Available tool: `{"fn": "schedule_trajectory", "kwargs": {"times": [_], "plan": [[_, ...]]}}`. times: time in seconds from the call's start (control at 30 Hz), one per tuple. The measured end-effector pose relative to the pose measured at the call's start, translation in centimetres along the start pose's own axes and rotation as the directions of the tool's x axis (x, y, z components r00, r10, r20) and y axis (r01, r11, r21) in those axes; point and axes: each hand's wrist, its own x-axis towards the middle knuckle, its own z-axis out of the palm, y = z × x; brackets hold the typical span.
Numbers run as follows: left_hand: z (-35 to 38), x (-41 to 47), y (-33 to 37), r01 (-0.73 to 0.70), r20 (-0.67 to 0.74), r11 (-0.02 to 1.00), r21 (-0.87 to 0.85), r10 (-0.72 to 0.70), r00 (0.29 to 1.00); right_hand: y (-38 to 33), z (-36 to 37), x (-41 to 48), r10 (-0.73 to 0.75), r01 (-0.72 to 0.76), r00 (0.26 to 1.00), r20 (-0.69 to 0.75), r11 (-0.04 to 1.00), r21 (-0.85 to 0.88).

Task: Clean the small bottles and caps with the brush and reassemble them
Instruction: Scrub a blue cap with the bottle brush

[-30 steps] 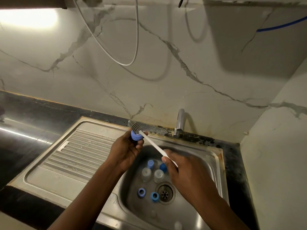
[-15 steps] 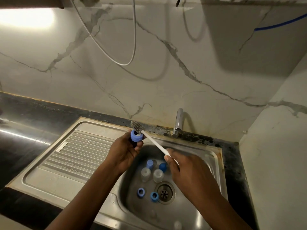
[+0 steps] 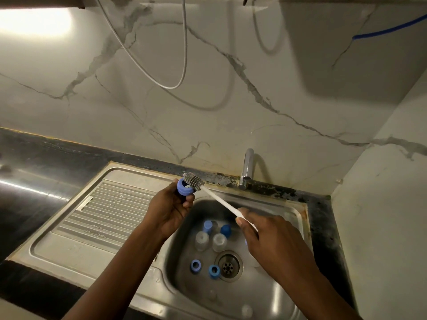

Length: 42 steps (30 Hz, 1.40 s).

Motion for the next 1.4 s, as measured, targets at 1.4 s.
{"fn": "schedule_trajectory", "kwargs": {"times": [1.4], "plan": [[-0.2,-0.6,-9.5,0.171,0.112,0.954,0.244,-0.203,0.973,7.9,2.0,-7.7,0.265,-0.243,0.963,-0.048,0.932,0.268]]}}
